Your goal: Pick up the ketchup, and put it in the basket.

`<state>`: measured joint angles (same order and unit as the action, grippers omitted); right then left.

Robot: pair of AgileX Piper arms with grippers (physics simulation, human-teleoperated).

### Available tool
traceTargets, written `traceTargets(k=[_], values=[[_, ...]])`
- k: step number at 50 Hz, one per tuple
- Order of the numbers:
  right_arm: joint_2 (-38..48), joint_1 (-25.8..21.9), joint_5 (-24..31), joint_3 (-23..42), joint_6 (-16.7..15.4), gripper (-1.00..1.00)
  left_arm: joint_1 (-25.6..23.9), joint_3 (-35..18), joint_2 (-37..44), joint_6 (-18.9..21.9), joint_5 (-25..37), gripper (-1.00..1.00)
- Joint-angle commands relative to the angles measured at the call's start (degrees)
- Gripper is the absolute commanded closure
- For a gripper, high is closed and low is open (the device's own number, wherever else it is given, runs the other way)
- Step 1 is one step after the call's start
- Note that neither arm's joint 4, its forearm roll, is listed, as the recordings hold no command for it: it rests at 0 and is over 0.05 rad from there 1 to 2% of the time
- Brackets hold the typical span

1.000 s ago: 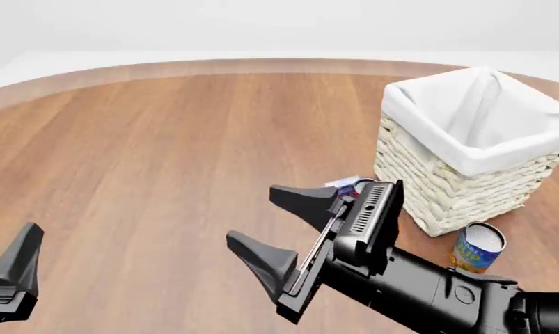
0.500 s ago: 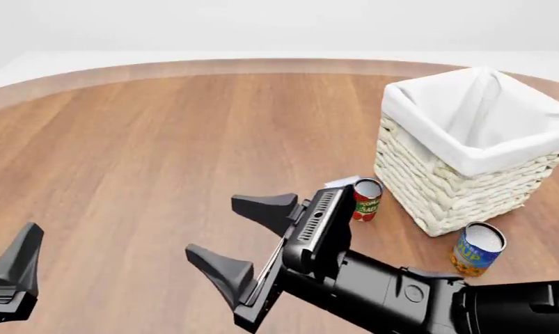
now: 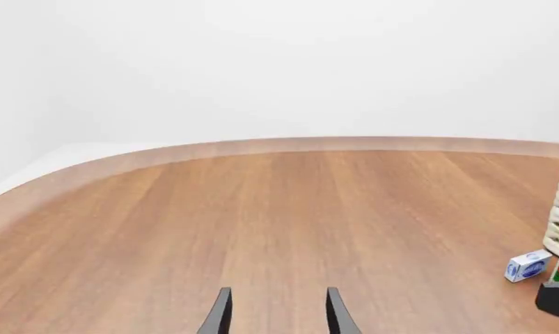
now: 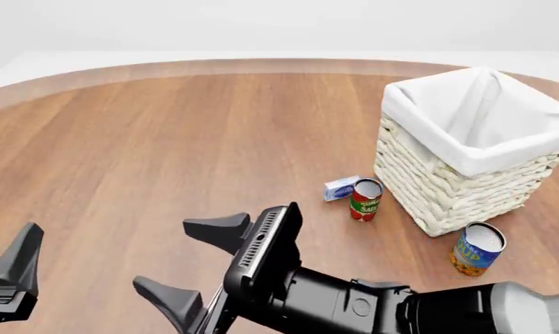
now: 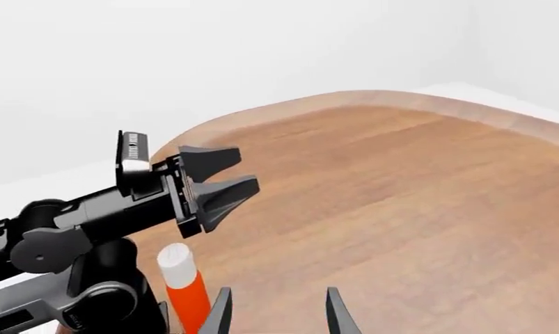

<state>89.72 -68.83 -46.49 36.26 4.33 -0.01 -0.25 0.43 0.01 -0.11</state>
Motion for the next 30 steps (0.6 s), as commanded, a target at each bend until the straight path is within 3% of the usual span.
traceTargets(k=[1,30], values=[[4.13,-2.18,-0.19,2.76,0.04,-1.00,0.01,0.00,-0.02,0.01,0.00,-1.00],[8.46,-7.55,2.77,7.33,1.63,-1.00,-0.01,0.00,0.00,0.00,0.00,-1.00]])
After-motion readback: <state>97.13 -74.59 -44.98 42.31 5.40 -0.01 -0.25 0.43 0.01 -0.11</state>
